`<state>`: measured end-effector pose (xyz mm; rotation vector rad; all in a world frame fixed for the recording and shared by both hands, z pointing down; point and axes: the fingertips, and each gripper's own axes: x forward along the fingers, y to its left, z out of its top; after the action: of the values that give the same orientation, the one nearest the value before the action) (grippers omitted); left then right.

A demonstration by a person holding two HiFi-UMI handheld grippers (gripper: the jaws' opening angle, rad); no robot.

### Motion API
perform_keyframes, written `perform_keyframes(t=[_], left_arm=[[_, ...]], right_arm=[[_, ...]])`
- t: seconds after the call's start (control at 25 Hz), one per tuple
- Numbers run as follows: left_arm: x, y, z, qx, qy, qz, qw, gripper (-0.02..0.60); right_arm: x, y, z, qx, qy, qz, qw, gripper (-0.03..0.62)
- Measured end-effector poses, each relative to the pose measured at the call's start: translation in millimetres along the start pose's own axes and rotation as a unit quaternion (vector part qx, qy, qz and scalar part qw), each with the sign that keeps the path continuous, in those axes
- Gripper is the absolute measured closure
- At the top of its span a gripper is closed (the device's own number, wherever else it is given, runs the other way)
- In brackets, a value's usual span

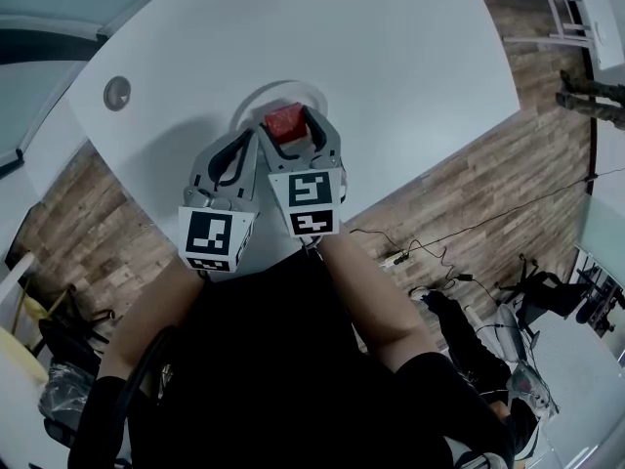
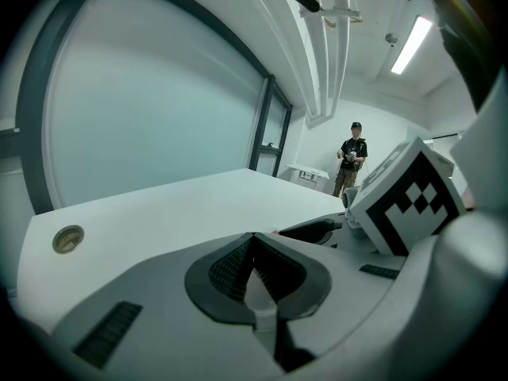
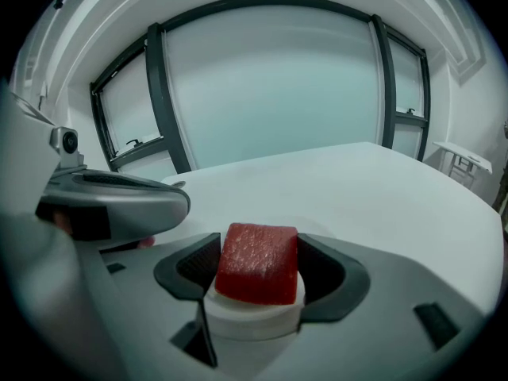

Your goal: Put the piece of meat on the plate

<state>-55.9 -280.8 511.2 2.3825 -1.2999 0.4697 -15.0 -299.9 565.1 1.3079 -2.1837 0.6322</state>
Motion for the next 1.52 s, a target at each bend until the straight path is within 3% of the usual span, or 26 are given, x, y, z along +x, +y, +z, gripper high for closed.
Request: perform_keyframes(t=[0.32, 0.76, 1.52], left_arm=[[-4.7, 5.7, -3.5, -0.003, 0.003, 0.003, 1.0, 0.578], [-6.3, 6.3, -5.7, -0.014, 0.0, 0.001, 0.9999, 0.578], [-13.9, 1.5, 4.8, -0.004, -0.011, 0.002, 0.9999, 0.578]], right_arm=[[8.8, 2.6, -9.7, 0.003, 0.037, -0.005, 0.999, 0.29], [10.8, 3.6, -13.0, -0.009, 0.052, -0.01, 0.999, 0.29], [-4.6, -6.2, 5.1, 0.003, 0.027, -0.023, 0.999, 0.29]])
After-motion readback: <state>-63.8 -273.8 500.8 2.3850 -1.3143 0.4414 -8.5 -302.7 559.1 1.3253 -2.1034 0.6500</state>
